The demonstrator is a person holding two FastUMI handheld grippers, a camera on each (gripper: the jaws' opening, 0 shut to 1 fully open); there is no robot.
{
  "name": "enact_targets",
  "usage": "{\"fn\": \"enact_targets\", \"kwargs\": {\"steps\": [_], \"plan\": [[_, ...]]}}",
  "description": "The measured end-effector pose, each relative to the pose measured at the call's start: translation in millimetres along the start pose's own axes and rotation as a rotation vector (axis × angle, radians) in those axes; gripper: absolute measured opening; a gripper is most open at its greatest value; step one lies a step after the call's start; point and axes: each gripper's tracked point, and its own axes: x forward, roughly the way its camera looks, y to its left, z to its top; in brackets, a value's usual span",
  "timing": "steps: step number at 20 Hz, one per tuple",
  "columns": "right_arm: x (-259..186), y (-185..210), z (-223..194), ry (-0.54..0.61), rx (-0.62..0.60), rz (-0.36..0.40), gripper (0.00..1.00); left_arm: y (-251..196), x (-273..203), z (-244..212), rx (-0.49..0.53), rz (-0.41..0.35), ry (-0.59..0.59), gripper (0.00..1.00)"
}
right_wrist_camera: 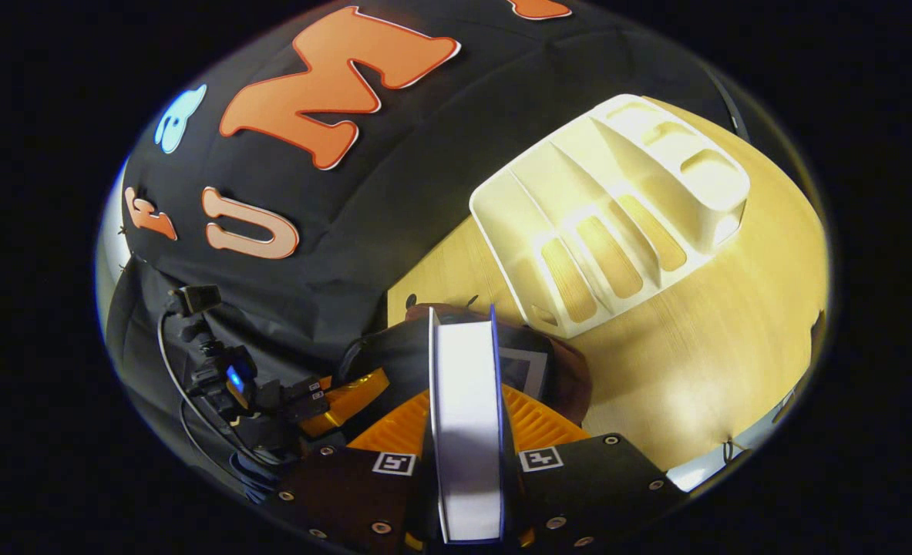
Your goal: Open the schoolbag, grab two books from the bookshelf and put them into the schoolbag.
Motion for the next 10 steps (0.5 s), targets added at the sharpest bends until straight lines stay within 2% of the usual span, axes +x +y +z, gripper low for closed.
{"fn": "enact_targets", "kwargs": {"steps": [4,10], "plan": [[25.2,-2.5,-8.2,-0.046,0.071,0.068,0.34,-5.6,-3.5,4.3,0.017,-0.012,-0.024,0.04],[72.5,-6.3,-24.7,-0.123,0.126,0.093,0.34,-13.4,-10.4,3.9,0.025,-0.034,-0.049,0.04]]}}
